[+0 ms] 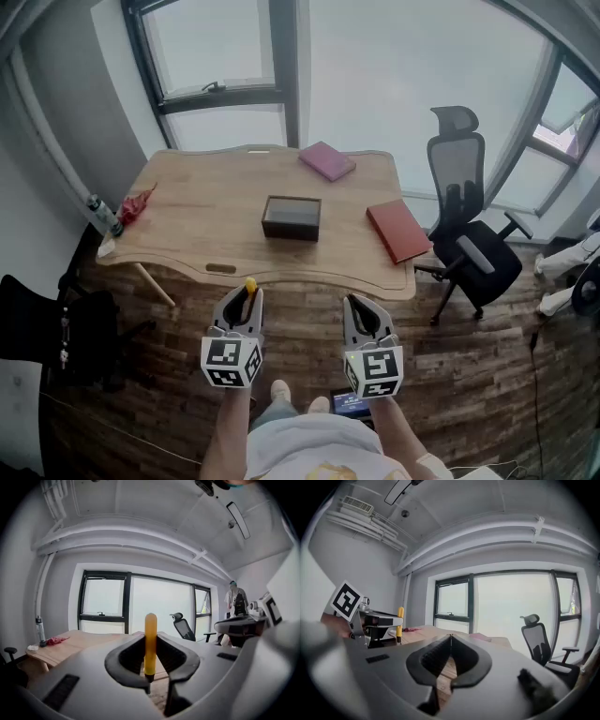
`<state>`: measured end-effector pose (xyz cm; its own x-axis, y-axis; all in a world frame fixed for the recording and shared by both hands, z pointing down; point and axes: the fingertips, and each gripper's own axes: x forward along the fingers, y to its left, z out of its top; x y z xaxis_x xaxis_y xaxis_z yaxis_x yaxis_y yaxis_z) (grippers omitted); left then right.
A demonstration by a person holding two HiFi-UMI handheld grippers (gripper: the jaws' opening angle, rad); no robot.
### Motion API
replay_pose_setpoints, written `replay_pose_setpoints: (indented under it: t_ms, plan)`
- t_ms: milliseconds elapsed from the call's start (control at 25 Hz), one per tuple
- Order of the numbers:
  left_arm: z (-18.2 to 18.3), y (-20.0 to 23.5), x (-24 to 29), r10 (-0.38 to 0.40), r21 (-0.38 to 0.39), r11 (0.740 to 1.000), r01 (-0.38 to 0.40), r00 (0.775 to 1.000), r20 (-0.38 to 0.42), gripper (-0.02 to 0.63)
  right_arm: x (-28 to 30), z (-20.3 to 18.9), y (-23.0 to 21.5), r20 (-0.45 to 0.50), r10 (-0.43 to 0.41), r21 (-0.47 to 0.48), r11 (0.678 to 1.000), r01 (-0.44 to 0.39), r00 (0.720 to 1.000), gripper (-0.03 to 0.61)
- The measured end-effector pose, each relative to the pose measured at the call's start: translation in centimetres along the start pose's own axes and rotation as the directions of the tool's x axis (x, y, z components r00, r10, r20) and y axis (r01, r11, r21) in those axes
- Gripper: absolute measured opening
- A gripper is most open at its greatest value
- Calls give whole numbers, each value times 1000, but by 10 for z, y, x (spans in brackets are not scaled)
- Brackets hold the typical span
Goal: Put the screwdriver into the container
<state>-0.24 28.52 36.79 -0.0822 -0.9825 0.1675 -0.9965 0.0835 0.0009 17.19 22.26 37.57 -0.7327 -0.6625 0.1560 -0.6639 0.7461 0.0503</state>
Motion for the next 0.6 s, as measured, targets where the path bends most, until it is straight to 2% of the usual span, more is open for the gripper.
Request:
replay_pose_setpoints:
  t_ms: [600]
  plan:
    - [-2, -1, 14, 16, 11, 1000, -16, 1000, -12, 78, 21, -7, -7, -7, 36, 42, 998, -36, 999, 32]
